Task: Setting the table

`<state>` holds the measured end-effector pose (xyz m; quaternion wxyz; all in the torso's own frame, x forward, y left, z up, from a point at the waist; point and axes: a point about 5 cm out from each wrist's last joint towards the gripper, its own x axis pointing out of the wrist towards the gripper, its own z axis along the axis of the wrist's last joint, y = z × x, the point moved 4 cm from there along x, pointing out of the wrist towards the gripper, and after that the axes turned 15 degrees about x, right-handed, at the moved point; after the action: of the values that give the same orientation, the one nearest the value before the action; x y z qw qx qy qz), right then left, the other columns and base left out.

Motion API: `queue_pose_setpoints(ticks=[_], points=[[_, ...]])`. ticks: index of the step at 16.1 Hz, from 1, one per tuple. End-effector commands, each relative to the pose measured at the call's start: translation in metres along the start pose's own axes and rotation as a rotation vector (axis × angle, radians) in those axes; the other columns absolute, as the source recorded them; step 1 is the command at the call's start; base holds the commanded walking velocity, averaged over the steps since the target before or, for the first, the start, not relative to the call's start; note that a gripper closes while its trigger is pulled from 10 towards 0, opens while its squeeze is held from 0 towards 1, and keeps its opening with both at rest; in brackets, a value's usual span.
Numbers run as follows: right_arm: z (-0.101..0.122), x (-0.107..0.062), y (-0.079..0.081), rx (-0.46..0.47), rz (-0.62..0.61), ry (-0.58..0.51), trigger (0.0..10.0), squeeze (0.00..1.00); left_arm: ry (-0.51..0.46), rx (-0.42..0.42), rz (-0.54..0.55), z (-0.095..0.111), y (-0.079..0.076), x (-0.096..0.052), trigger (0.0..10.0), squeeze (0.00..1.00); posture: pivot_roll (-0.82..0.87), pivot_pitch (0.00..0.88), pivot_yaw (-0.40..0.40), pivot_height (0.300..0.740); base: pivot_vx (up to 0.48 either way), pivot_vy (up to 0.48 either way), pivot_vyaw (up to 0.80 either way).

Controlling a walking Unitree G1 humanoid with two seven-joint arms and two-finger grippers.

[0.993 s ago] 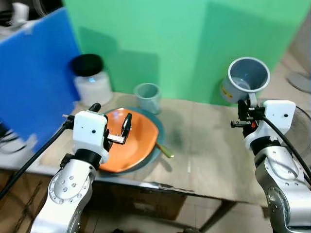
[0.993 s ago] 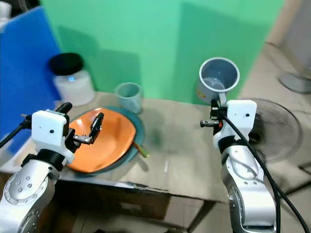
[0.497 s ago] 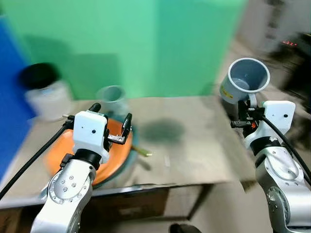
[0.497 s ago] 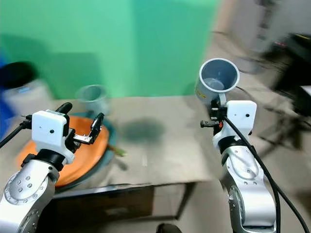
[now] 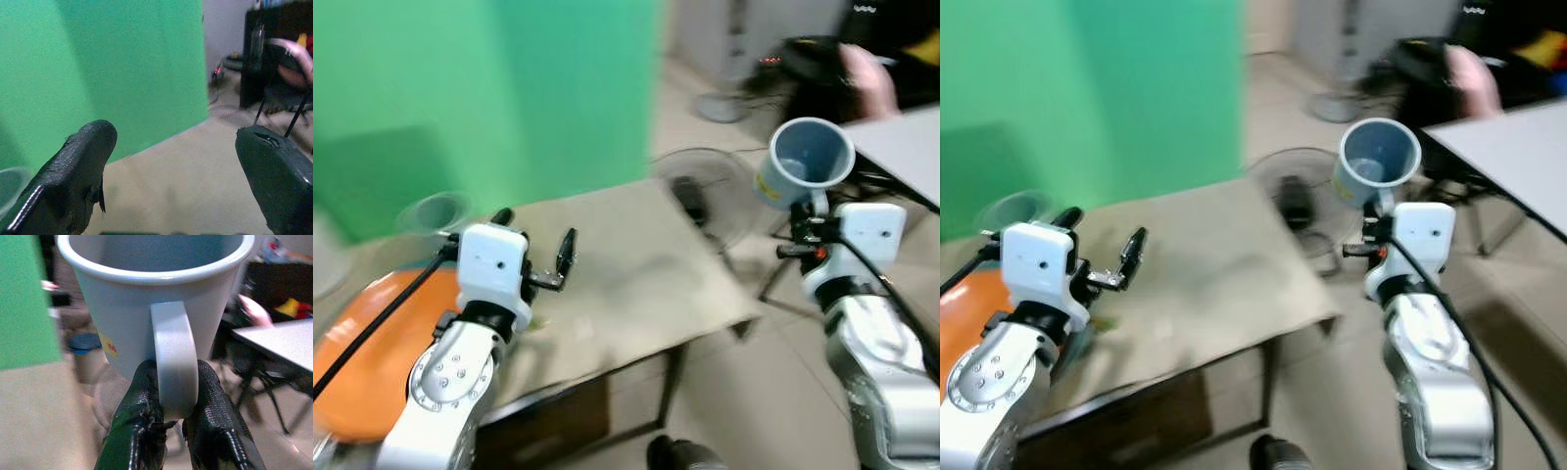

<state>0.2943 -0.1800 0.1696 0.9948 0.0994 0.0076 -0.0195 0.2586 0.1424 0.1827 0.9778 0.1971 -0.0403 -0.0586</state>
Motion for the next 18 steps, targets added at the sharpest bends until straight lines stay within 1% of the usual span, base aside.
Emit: queue_pose_setpoints(ticks=[1,2,3,6,11,12,14,18], points=[[-0.005,0.002,0.003,-0.013,-0.008,0.025,10.0,0.00,0.002,0.003,0.047,0.001,0.007,0.002,10.0,0.00,-0.06,0.000,0.014,0.740,0.000,0.000,-0.80],[-0.005,0.002,0.003,-0.013,-0.008,0.025,10.0,0.00,0.002,0.003,0.047,0.001,0.007,0.002,10.0,0.00,-0.06,0.000,0.014,0.740,0.000,0.000,-0.80],[-0.004,0.006,0.003,-0.028,0.003,0.027,10.0,0.00,0.008,0.010,0.069,-0.001,0.011,0.001,10.0,0.00,-0.06,0.000,0.006,0.740,0.000,0.000,0.00],[-0.003,0.010,0.004,-0.038,0.013,0.031,10.0,0.00,0.014,0.012,0.095,-0.002,0.016,0.000,10.0,0.00,-0.06,0.000,-0.001,0.740,0.000,0.000,0.00],[-0.003,0.013,0.006,-0.057,0.023,0.033,10.0,0.00,0.017,0.010,0.115,-0.002,0.018,0.001,10.0,0.00,-0.06,0.000,-0.003,0.740,0.000,0.000,0.00],[-0.003,0.015,0.006,-0.076,0.025,0.031,10.0,0.00,0.018,0.009,0.116,-0.003,0.018,0.002,10.0,0.00,-0.06,0.000,-0.002,0.740,0.000,-0.398,0.00],[-0.004,0.017,0.004,-0.063,0.011,0.045,10.0,0.00,0.017,0.007,0.117,-0.003,0.018,0.003,10.0,0.00,-0.06,0.000,0.000,0.740,0.000,-0.403,0.00],[-0.005,0.020,0.001,-0.069,-0.006,0.051,10.0,0.00,0.016,0.004,0.115,-0.003,0.018,0.005,10.0,0.00,-0.07,0.000,0.004,0.740,0.000,-0.403,-0.80]])
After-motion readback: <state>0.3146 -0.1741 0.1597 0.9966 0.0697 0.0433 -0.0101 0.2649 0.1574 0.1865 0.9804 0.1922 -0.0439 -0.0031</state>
